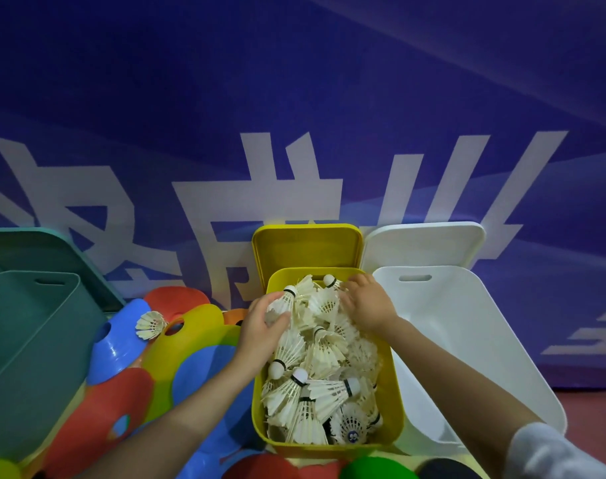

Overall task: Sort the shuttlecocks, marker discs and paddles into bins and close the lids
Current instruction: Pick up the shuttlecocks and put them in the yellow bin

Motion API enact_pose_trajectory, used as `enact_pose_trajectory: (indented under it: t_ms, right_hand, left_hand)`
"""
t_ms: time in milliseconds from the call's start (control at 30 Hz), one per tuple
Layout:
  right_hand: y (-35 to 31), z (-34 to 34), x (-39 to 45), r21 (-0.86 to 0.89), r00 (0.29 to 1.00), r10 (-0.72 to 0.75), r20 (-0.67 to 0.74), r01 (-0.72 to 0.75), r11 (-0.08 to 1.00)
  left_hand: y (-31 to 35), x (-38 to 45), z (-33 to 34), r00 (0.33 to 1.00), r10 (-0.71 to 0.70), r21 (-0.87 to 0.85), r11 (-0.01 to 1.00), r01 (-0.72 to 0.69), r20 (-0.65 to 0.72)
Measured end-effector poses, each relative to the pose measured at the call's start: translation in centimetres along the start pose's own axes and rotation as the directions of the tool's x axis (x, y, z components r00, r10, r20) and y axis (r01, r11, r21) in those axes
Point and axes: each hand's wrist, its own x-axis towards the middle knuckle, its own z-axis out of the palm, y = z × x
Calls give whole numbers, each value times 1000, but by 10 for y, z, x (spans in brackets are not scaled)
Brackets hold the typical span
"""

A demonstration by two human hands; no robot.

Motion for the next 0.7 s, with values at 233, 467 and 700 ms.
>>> enact_pose_trajectory:
  t_ms: [233,467,700]
  right_hand:
    - [-10,-9,-36,219,978,82,-192,-39,975]
    - [-12,3,-63,278,969,188,-160,-138,950]
    - [-20,-2,-65,310,932,321,-167,-259,915]
  left_hand:
    - [5,-4,5,994,73,-32,997,-70,78]
    - [-17,-17,18,972,126,281,943,-180,200]
    - [-19,-9,24,935,103,534,797,-281,339]
